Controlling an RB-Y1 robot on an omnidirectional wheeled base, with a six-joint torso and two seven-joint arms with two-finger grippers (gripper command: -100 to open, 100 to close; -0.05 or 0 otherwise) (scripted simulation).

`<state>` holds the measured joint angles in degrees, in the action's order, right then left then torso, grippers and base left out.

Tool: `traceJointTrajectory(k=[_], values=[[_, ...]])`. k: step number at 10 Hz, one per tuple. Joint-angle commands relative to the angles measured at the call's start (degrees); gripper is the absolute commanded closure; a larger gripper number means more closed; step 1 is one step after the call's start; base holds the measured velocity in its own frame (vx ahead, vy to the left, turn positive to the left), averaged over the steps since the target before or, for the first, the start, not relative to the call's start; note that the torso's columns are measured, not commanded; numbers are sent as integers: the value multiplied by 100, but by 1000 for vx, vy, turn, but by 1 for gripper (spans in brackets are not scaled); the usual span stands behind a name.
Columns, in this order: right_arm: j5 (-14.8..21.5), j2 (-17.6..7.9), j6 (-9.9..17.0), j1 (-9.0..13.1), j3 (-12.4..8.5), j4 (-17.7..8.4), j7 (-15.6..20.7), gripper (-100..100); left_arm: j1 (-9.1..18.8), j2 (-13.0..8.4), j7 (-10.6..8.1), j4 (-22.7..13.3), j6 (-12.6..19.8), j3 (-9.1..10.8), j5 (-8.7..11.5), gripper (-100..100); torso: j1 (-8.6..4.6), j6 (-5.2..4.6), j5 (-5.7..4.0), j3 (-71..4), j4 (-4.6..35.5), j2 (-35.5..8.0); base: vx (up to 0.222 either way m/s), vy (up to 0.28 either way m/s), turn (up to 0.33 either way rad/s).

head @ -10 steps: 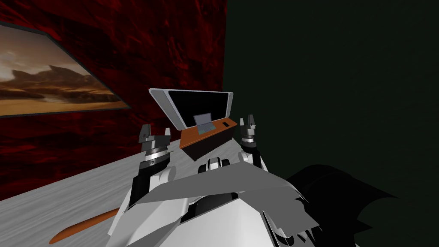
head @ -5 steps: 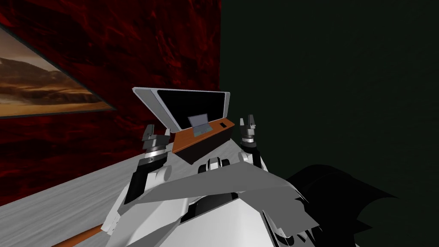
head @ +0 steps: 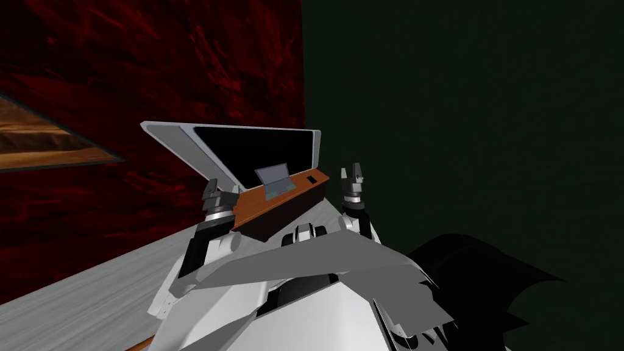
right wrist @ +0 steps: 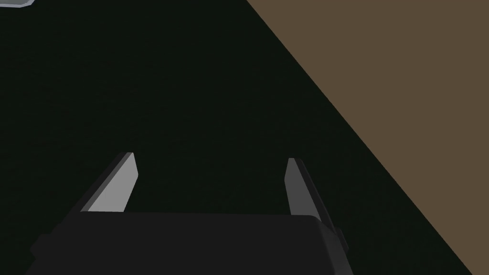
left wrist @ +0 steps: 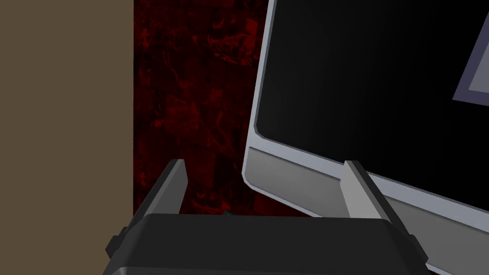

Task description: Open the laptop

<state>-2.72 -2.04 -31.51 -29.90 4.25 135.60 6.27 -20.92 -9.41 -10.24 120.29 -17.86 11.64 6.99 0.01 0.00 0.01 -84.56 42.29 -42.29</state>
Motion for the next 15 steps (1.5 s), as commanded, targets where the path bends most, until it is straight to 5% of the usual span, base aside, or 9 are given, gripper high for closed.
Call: traceJointTrajectory(k=[1,15], values=[[0,0,0,0,0,0,0,0,286,-11,-96,-334,259,314,145,-100,-7,1,-2,-3,-1,5,115,-137,-93],[0,0,0,-1,0,1,0,0,1745,-162,-578,-2563,1407,1964,913,-100,-2,0,-1,-5,-3,7,125,-121,-110]])
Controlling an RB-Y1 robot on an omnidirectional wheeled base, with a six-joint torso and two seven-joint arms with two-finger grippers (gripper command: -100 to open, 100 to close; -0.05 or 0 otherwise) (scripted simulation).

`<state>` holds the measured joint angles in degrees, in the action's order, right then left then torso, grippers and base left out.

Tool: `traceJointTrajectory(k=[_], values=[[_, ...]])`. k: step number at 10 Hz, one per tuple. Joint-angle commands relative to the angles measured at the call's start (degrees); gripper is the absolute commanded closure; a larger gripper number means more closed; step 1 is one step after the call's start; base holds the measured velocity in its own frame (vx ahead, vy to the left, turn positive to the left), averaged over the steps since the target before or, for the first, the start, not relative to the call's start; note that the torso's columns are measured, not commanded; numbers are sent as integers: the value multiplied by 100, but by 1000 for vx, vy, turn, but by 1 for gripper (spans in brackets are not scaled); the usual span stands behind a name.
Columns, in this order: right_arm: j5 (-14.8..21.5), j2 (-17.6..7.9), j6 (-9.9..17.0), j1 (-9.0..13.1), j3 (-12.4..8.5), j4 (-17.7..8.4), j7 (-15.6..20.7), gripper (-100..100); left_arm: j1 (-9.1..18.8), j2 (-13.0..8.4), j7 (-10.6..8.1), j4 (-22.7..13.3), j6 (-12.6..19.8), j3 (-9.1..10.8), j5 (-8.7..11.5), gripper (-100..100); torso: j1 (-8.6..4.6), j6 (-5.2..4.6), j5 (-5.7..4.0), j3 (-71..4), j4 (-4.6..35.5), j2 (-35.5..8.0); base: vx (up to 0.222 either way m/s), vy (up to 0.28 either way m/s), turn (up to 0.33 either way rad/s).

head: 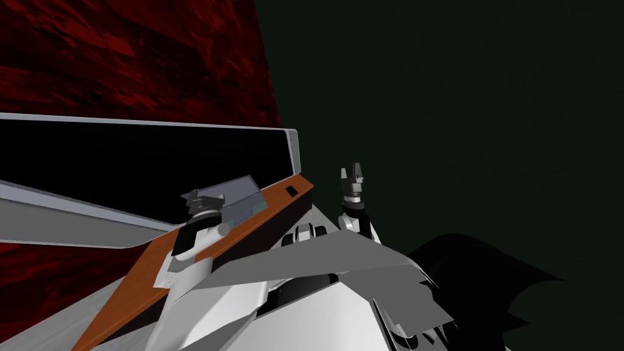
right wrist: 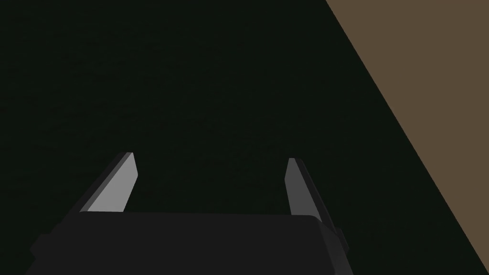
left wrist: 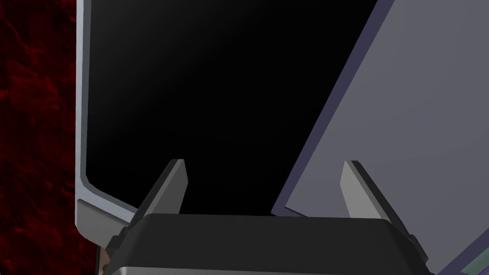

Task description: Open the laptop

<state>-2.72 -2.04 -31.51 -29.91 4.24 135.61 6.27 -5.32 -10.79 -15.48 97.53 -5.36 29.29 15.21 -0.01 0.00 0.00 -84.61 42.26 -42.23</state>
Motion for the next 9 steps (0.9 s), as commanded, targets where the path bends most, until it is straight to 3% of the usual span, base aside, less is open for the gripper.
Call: traceJointTrajectory(k=[1,2,3,9], values=[[0,0,0,0,0,0,0,0,297,-46,-88,-467,246,323,149,-100,-3,-1,-1,4,2,-5,148,-122,-99],[0,0,0,0,0,0,0,0,406,-69,-122,-626,332,443,204,-100,2,1,0,6,3,-9,150,-137,-104],[0,0,0,0,0,0,0,0,406,-69,-122,-669,332,443,204,-100,-3,0,-1,6,3,-9,96,-85,-37],[0,0,0,0,0,0,0,0,951,-279,-296,-1543,761,1046,484,-100,-3,0,-2,0,0,-1,107,-75,-89]])
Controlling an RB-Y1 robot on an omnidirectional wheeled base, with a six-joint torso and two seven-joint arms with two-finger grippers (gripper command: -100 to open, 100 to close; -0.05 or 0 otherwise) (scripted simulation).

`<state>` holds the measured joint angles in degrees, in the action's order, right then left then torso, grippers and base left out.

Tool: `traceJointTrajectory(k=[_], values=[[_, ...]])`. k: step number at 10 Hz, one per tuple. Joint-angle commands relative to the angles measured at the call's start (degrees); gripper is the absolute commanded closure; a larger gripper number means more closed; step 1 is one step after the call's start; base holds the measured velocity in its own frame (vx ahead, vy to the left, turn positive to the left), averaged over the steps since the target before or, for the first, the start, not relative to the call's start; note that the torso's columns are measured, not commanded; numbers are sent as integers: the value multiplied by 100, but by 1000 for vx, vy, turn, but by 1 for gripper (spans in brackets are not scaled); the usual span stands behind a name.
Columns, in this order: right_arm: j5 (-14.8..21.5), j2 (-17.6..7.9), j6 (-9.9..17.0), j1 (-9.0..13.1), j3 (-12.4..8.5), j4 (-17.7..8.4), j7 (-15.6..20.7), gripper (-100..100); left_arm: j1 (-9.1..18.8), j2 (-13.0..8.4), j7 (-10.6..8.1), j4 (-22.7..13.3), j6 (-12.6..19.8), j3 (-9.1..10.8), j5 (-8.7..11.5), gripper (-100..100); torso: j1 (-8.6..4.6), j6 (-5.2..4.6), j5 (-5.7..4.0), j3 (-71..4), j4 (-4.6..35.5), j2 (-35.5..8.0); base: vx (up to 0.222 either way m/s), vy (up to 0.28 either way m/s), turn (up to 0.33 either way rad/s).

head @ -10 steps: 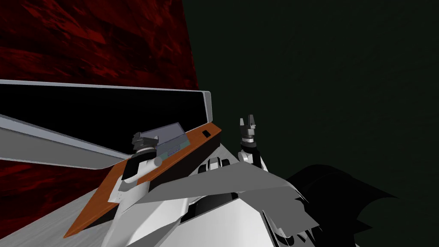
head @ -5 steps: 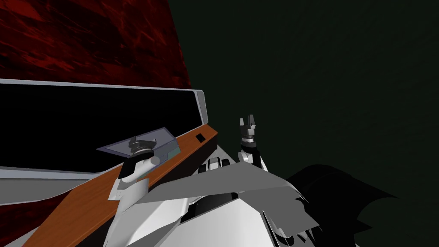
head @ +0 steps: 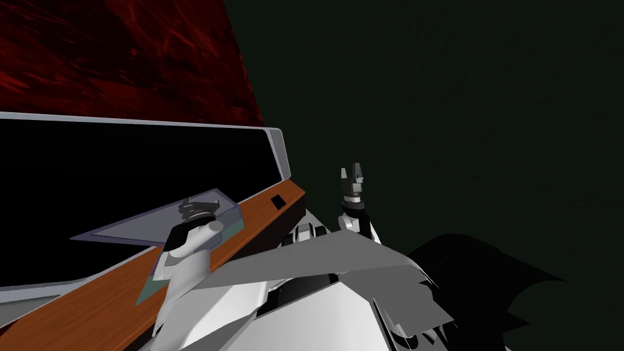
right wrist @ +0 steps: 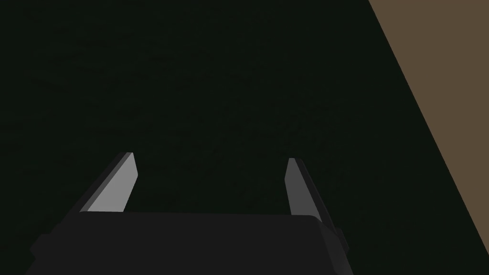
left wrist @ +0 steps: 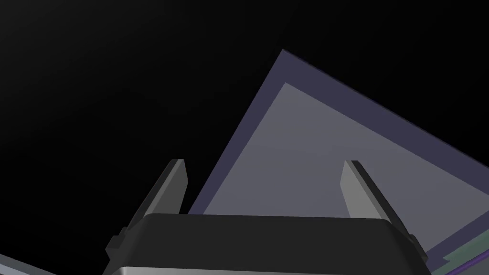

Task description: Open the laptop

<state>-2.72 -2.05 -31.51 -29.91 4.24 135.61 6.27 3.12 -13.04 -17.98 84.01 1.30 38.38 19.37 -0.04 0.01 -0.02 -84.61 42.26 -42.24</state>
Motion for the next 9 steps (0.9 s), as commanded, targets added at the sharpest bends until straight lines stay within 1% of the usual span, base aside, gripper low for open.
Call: traceJointTrajectory(k=[1,2,4,5,6,7,8,9], values=[[0,0,0,0,0,0,0,0,174,-100,-68,-296,148,211,103,-100,4,0,2,7,4,-11,96,-79,-70],[0,0,0,0,0,0,0,0,232,-146,-87,-386,193,277,133,-100,6,0,2,10,5,-14,67,-56,-30],[0,0,0,1,0,0,0,0,382,-309,-137,-615,311,446,212,-100,9,0,3,13,7,-20,44,-53,-19],[0,0,0,1,-1,0,0,0,336,-288,-131,-586,251,384,204,-100,9,0,3,10,5,-15,14,-17,0],[0,-1,0,1,-1,0,0,0,344,-297,-137,-603,258,391,208,-100,14,0,4,10,5,-15,0,0,0],[0,-1,1,1,-1,-1,0,0,344,-296,-136,-600,257,390,208,100,13,0,4,8,4,-12,0,0,0],[0,-1,1,1,-1,-1,0,0,272,-140,-131,-682,-29,290,145,100,9,0,3,6,3,-8,-17,20,-57],[0,-1,1,2,-1,-1,0,0,272,-140,-131,-682,-168,290,145,100,10,-2,4,7,3,-9,-17,20,-55]])
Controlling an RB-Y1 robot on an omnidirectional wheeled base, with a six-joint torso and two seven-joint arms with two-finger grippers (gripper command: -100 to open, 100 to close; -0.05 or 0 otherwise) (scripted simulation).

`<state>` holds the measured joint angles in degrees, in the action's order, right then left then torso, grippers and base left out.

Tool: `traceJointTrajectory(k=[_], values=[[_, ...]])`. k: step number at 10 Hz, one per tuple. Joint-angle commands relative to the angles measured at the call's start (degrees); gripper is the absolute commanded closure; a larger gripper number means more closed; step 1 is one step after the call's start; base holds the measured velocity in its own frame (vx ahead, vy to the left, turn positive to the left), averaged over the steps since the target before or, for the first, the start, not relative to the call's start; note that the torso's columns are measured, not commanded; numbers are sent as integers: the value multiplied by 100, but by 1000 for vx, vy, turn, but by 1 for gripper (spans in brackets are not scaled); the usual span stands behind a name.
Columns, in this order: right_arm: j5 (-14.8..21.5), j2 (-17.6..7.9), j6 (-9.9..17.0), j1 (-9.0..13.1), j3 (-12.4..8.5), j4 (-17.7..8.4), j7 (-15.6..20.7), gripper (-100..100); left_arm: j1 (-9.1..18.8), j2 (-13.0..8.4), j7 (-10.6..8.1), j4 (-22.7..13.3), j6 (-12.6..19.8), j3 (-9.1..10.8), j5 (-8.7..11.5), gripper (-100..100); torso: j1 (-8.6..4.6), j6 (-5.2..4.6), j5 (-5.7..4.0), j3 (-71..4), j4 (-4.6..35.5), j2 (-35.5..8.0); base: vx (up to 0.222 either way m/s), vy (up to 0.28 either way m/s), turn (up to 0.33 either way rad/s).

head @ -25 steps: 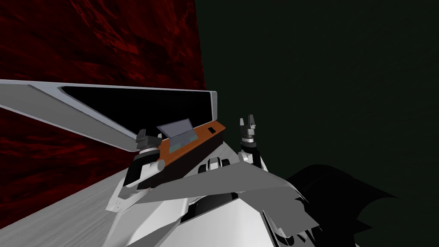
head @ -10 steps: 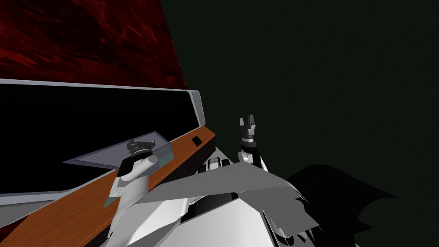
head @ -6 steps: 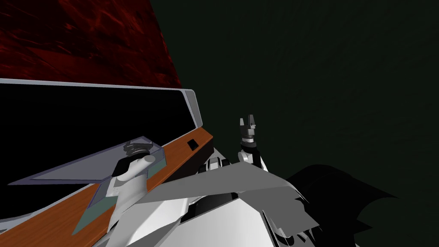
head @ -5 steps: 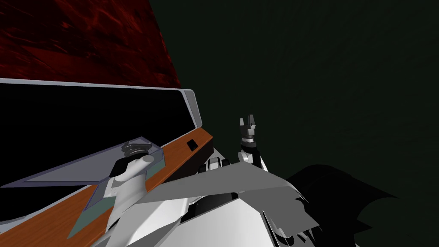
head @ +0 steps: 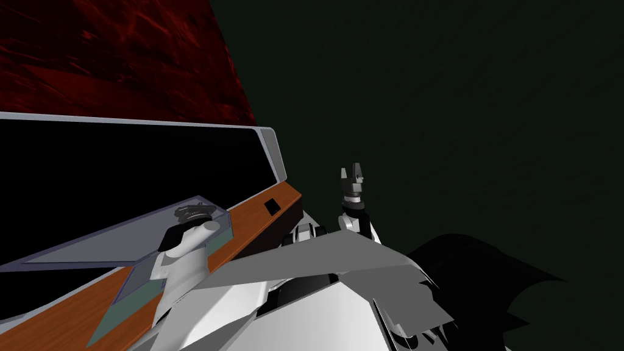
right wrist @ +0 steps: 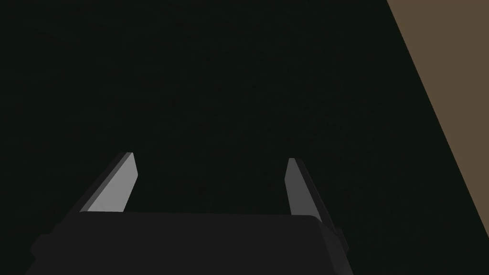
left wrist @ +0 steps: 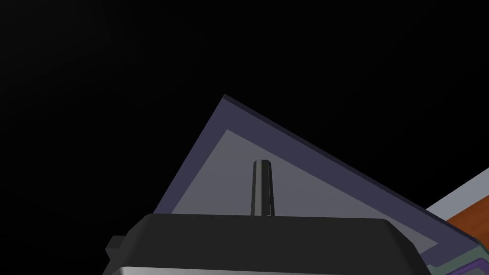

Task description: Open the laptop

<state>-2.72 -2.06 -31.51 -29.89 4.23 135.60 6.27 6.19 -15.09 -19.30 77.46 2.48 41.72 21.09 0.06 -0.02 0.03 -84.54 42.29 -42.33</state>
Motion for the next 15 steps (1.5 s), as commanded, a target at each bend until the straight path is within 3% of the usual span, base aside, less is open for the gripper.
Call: traceJointTrajectory(k=[1,2,4,5,7,8,11,12,14,15], values=[[0,0,0,0,0,0,0,0,-34,65,1,-27,-338,-44,-27,100,-3,2,-2,-1,0,2,-10,12,21],[0,0,0,-1,0,0,0,0,-106,221,6,-108,-553,-144,-90,100,-7,4,-4,-4,-1,5,-20,24,-61],[0,0,0,0,0,0,0,0,-106,221,6,-108,-816,-144,-90,100,-6,2,-3,-3,0,5,-8,10,-29],[0,0,0,-1,0,0,0,0,-177,377,12,-190,-1001,-244,-153,100,-10,3,-4,-5,-1,8,-13,16,-45],[0,0,0,0,0,0,0,0,-177,377,12,-190,-1286,-244,-153,100,-1,4,-2,-1,0,2,-13,16,-8],[0,0,0,0,0,0,0,0,-248,533,17,-271,-1428,-344,-216,100,-8,2,-3,-3,0,6,-18,21,-63],[0,0,0,0,0,0,0,0,-248,533,17,-271,-1772,-344,-216,100,-8,3,-4,-4,-1,6,-11,13,-12],[0,0,0,-1,0,0,0,0,-320,689,22,-353,-2008,-444,-279,100,-9,3,-4,-5,-1,7,-10,12,-26],[0,0,0,0,0,0,0,0,-320,689,22,-353,-2250,-444,-279,100,-3,2,-2,-1,0,2,-24,26,-15],[0,0,0,0,0,0,0,0,-391,845,27,-434,-2453,-544,-341,100,1,4,-2,1,1,-2,-29,33,-39]])
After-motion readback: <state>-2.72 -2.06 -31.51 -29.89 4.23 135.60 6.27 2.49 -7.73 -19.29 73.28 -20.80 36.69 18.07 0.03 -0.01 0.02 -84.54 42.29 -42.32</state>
